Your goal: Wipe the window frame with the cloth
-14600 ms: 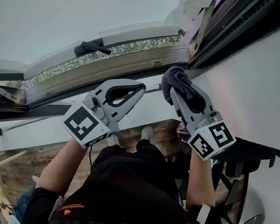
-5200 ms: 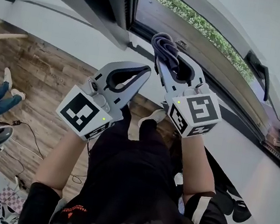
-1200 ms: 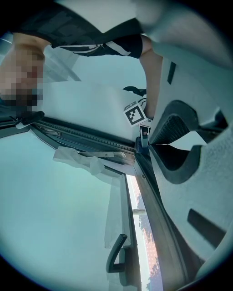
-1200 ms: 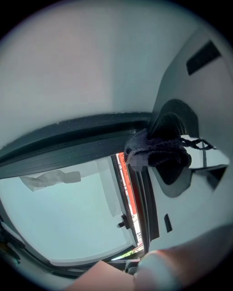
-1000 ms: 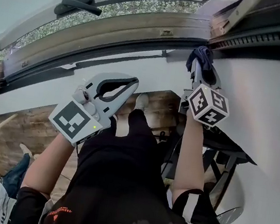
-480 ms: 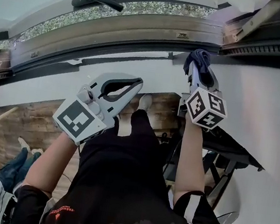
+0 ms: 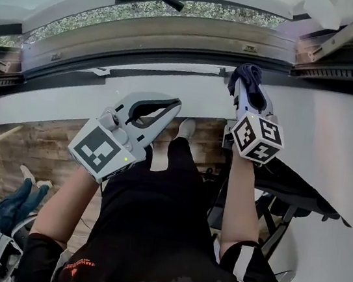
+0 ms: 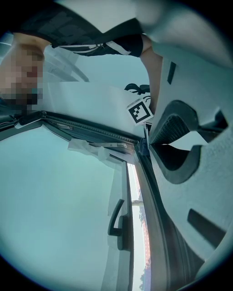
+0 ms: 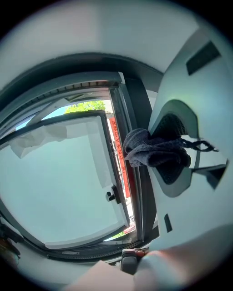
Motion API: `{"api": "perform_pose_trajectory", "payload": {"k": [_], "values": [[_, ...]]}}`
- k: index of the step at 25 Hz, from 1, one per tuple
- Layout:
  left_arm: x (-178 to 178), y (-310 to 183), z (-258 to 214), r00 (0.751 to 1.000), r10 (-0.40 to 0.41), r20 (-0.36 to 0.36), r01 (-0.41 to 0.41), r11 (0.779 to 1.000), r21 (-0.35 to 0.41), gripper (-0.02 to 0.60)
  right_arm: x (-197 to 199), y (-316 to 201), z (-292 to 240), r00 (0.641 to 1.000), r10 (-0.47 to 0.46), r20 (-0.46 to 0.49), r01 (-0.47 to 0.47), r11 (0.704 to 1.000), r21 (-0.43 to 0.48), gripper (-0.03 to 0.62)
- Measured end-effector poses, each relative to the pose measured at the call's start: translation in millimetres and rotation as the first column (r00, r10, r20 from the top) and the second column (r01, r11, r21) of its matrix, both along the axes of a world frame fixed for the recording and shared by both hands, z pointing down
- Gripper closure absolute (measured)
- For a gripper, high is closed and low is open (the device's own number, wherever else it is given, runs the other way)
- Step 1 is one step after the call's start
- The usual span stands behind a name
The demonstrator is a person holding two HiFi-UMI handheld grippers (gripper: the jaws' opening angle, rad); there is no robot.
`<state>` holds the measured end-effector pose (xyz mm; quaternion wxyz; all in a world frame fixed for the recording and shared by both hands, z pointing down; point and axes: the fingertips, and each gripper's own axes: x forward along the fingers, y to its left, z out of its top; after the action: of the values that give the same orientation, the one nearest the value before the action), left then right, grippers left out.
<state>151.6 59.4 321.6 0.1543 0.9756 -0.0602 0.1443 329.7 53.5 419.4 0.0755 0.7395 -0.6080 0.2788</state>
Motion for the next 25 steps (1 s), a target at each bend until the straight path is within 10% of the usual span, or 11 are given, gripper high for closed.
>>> {"api": "perform_pose_trajectory", "payload": {"k": [25], "values": [[-97.1,-16.2,3.9,0.992,-0.125,-0.018,0.125,0.992,-0.01,0.561,-124.7,-38.9,5.2,0.982,-0.19,0.007,0.19,0.982,-0.016,0.486]]}}
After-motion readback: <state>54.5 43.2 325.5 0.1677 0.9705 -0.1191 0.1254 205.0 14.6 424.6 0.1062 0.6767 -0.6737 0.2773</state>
